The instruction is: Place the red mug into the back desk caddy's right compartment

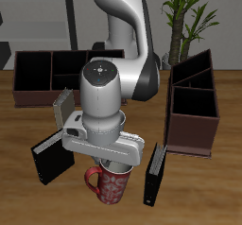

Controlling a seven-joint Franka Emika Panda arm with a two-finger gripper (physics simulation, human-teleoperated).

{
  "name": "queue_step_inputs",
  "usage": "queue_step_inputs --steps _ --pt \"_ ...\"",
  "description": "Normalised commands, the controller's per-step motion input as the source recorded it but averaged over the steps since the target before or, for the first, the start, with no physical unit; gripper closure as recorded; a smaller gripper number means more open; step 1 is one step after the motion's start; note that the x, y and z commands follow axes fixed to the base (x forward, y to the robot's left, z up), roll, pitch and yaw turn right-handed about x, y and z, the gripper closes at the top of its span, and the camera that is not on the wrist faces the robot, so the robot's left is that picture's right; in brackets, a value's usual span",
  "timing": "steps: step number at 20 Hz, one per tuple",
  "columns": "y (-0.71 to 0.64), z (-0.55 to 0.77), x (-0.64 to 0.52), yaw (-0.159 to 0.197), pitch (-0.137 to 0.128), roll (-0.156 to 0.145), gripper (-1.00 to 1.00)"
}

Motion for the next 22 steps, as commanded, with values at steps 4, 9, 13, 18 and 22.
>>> queue_step_inputs --steps 4,9,13,18,22 --pt "-0.24 0.56 -0.16 0.000 -0.073 -0.045 1.00" --pt "-0.12 0.68 -0.23 0.019 -0.084 -0.018 1.00" --pt "-0.08 0.85 -0.31 0.010 -0.084 -0.016 1.00" --pt "0.10 0.58 -0.32 0.041 -0.023 -0.006 1.00" --pt "-0.04 0.49 -0.30 0.011 -0.068 -0.017 1.00"
